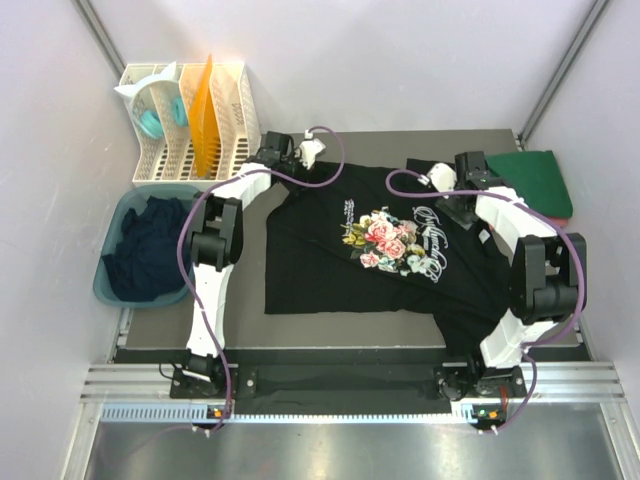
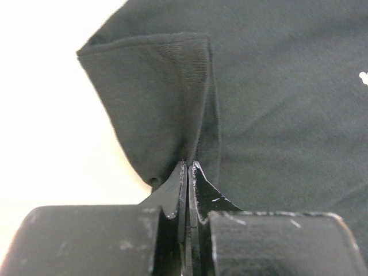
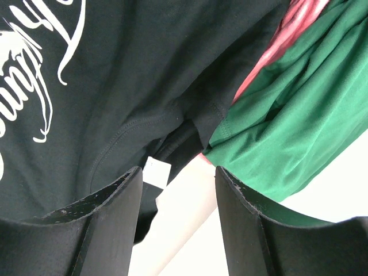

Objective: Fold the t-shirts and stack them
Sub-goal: Flatten out the tshirt

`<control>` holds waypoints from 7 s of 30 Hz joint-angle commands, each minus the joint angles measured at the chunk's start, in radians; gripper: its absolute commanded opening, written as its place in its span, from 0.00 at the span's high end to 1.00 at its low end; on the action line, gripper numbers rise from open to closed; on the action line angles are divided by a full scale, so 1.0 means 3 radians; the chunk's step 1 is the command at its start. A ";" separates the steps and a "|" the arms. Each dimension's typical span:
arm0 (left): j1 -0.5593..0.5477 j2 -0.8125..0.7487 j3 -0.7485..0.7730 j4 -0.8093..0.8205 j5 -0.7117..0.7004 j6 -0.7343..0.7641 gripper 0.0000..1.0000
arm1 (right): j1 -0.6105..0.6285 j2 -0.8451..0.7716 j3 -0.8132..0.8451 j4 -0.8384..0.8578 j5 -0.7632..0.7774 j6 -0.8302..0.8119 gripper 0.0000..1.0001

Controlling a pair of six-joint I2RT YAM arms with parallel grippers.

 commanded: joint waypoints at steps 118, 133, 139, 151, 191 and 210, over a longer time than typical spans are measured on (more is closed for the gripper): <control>-0.0106 0.0386 -0.0241 0.3011 -0.2685 0.2696 0.01 | 0.0087 -0.0353 -0.0277 0.0034 0.0095 -0.0030 0.51; -0.0040 -0.0144 -0.0062 0.2937 -0.3299 0.2528 0.01 | 0.0087 -0.0517 -0.0389 0.0060 0.0039 -0.0020 0.49; 0.0011 -0.1487 -0.0964 0.0336 -0.1651 0.1745 0.01 | 0.0087 -0.0619 -0.0404 0.0091 0.0049 -0.0066 0.49; -0.0438 -0.3075 -0.2956 -0.1165 -0.0610 0.2400 0.01 | 0.0087 -0.0849 -0.0558 0.0055 0.0136 -0.0301 0.49; -0.0965 -0.3367 -0.4342 -0.0557 -0.0589 0.2052 0.19 | 0.0102 -0.0895 -0.0415 -0.0012 0.0254 -0.0480 0.47; -0.0950 -0.3546 -0.4475 -0.1115 -0.1060 0.2119 1.00 | 0.0092 -0.2417 -0.1784 -0.1217 -0.0549 -0.1916 0.32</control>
